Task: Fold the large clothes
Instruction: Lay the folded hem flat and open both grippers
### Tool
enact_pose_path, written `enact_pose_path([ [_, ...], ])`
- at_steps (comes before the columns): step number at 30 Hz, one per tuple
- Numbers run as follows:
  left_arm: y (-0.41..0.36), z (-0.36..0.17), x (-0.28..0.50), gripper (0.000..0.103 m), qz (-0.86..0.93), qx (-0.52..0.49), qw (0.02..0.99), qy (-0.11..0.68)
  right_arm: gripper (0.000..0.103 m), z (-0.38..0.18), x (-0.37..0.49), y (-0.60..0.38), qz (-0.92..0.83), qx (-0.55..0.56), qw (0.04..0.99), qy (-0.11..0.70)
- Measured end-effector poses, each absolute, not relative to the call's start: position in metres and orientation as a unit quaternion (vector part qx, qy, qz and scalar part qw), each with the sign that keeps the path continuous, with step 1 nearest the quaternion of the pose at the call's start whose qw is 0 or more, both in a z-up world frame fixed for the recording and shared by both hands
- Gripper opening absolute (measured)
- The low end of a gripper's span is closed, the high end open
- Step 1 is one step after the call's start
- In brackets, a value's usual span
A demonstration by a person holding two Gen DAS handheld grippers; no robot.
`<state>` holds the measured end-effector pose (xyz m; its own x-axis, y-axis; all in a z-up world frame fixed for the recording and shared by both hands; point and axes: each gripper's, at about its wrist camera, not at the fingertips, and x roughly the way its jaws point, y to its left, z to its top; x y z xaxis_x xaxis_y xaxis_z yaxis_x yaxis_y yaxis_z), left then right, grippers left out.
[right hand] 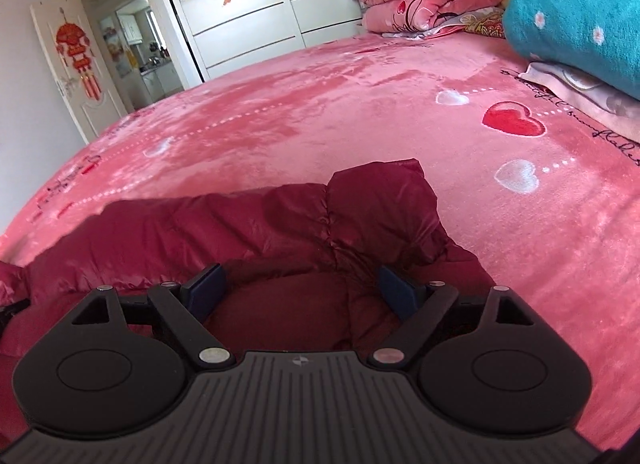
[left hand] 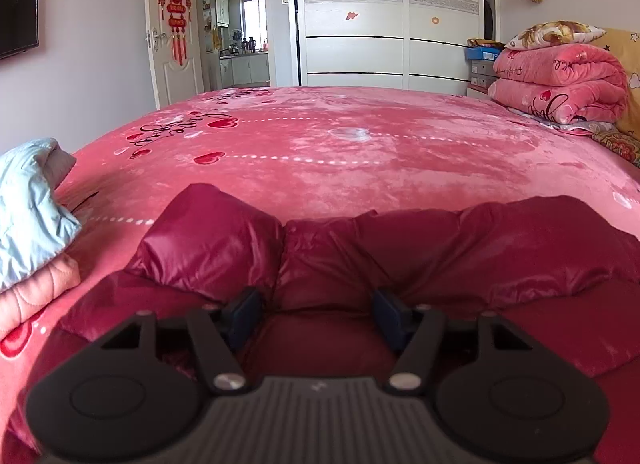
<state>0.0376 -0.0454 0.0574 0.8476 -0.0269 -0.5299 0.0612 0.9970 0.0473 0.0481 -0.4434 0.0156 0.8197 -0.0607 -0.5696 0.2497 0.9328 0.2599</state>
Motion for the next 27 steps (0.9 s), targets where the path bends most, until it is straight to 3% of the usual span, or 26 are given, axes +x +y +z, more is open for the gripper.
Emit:
enact_pose_path([
  [27,-0.07,0.028,0.051,0.07,0.0,0.067,0.962,0.265,0.103,-0.005,0.062,-0.43,-0.123,0.083,0.94,0.306],
])
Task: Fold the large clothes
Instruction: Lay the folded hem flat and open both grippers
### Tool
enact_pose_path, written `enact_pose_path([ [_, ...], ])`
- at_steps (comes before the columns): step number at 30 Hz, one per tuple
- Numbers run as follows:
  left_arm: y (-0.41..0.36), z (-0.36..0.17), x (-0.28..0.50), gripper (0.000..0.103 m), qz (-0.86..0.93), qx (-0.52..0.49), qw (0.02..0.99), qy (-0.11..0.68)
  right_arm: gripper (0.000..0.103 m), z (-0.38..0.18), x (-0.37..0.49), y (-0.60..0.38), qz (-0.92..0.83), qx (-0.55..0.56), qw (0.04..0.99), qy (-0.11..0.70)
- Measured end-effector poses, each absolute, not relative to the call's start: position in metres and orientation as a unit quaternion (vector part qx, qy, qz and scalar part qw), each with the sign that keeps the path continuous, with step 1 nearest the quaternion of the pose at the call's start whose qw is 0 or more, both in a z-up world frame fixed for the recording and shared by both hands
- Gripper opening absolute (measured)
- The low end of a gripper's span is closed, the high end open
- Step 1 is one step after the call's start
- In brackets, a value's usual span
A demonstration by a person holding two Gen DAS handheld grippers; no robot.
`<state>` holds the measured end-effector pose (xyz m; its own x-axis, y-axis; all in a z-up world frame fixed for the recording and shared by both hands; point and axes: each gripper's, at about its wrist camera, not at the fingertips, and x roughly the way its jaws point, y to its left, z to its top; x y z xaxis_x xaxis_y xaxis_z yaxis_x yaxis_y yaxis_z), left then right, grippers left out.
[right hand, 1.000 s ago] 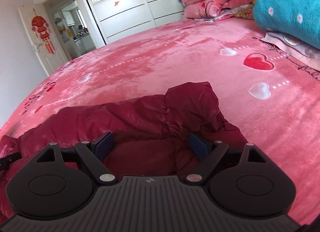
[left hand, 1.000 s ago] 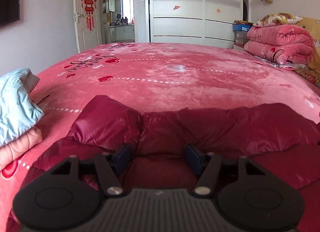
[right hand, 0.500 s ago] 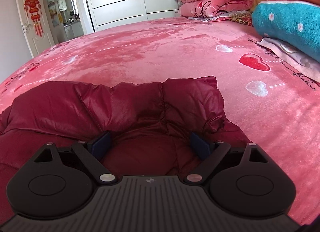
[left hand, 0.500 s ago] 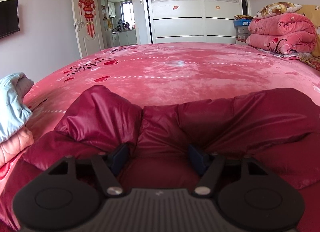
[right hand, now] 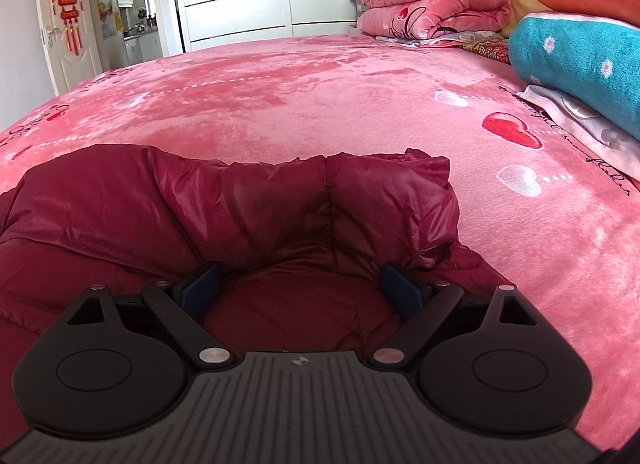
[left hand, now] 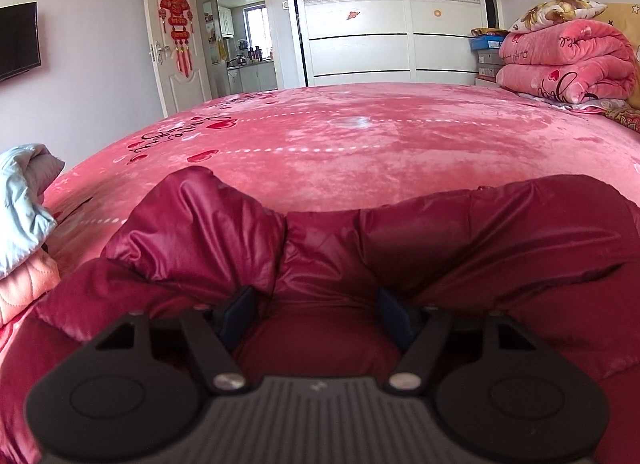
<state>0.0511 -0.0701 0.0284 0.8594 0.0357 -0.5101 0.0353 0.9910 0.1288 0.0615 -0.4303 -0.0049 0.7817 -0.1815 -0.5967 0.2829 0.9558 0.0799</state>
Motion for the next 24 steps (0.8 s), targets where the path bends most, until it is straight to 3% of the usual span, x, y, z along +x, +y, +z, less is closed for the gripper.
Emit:
enact_pose_path([
  [14,-0.067,0.035,0.049,0.07,-0.006,0.063,0.961,0.27,0.103,0.005,0.059,-0.432,-0.119,0.085,0.939,0.312],
  [24,-0.098,0.101,0.009,0.072,-0.056,0.046,0.973,0.219,0.103,0.046,0.026,-0.48,-0.101,0.18,0.95,0.235],
])
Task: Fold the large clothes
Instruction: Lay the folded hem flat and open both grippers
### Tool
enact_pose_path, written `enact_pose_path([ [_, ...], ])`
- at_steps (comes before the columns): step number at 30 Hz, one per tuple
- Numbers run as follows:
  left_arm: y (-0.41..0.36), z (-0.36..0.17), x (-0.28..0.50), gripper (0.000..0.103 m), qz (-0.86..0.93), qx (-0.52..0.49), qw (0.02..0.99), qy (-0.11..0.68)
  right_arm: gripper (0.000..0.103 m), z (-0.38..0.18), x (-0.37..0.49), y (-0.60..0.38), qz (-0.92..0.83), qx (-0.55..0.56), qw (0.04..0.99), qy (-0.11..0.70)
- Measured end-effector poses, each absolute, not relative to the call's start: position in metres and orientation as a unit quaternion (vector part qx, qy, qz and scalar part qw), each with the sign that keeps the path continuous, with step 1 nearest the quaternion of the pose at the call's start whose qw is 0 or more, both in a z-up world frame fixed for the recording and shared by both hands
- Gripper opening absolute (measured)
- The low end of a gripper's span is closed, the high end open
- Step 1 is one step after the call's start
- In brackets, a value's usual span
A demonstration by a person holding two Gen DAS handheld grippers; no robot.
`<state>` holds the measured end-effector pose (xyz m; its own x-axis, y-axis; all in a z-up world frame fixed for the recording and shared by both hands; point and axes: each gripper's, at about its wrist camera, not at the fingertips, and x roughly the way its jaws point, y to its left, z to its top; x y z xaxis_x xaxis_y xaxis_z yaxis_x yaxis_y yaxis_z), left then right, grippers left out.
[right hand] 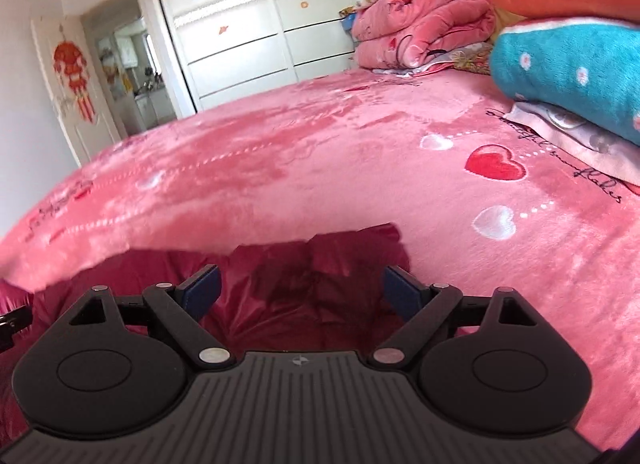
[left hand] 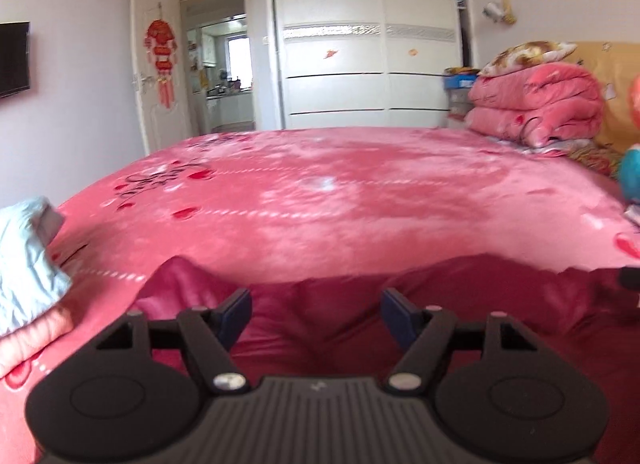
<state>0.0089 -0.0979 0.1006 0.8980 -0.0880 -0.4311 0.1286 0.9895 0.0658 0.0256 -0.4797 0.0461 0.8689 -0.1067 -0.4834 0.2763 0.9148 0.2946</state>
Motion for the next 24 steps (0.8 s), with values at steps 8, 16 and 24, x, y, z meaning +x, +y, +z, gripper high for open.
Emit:
enact_pose_path([
  [8,-0.169,0.084,0.016,0.071,-0.097,0.045,0.963,0.249,0.103,0.023,0.029,-0.502,-0.09,0.221,0.932,0.272],
  [16,-0.183,0.047,0.025,0.077,-0.073,0.064,0.959,0.266,0.103,0.007,0.032,-0.506,-0.095,0.223,0.925,0.293],
  [24,-0.187,0.033,0.025,0.081,-0.07,0.064,0.961,0.26,0.103,0.007,0.034,-0.502,-0.097,0.217,0.924,0.298],
])
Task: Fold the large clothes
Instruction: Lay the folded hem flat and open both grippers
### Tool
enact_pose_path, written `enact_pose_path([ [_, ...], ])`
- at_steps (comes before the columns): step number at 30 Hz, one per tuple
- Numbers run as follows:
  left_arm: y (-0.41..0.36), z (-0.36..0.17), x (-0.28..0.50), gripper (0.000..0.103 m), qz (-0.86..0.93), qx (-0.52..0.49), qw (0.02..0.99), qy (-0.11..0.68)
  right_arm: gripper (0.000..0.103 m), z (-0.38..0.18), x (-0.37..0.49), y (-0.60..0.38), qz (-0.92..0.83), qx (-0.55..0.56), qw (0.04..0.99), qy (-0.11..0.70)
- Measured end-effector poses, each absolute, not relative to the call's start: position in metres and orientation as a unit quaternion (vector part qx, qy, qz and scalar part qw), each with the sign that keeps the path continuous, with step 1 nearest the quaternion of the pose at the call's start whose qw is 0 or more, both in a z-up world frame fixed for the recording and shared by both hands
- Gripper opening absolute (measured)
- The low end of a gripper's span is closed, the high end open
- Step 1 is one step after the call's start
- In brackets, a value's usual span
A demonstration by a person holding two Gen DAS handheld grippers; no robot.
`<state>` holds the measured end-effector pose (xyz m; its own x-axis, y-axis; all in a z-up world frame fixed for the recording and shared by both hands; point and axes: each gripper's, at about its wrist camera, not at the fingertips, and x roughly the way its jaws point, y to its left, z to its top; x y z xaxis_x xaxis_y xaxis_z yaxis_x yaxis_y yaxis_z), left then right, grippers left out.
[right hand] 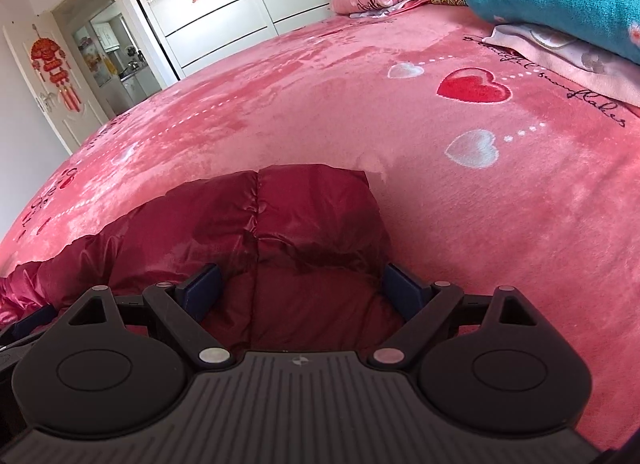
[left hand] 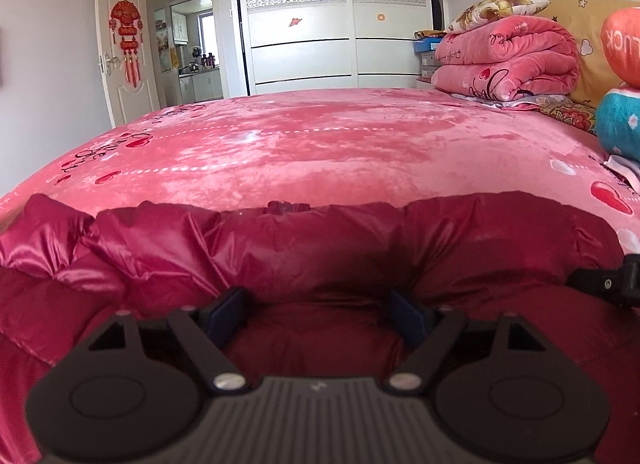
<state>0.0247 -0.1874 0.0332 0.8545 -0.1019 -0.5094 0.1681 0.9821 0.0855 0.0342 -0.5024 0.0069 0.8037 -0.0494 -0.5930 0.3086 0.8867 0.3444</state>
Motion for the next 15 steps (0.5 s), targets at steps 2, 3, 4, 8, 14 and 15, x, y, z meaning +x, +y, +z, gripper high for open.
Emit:
enact_pose_path([
  [2,-0.1892,0.0315,0.0246,0.081,-0.069,0.067,0.961,0.259,0.103,0.0072,0.0341,-0.503,-0.098,0.213,0.925,0.299],
  [3,-0.1905,0.0309,0.0243,0.081,-0.067,0.07,0.962,0.257,0.103,0.0076,0.0341,-0.5028,-0.1,0.211,0.925,0.299],
  [4,-0.1911,0.0304,0.024,0.081,-0.067,0.072,0.962,0.256,0.103,0.0081,0.0347,-0.5028,-0.101,0.209,0.926,0.299],
  [8,-0.1922,0.0289,0.0243,0.082,-0.065,0.075,0.962,0.255,0.103,0.008,0.0353,-0.5009,-0.106,0.199,0.927,0.3],
  [14,-0.1918,0.0347,0.0246,0.082,-0.065,0.079,0.959,0.264,0.103,0.0096,0.0373,-0.5012,-0.11,0.187,0.926,0.308],
  [15,-0.1911,0.0374,0.0238,0.082,-0.066,0.079,0.959,0.265,0.103,0.0101,0.037,-0.5015,-0.111,0.184,0.926,0.309],
])
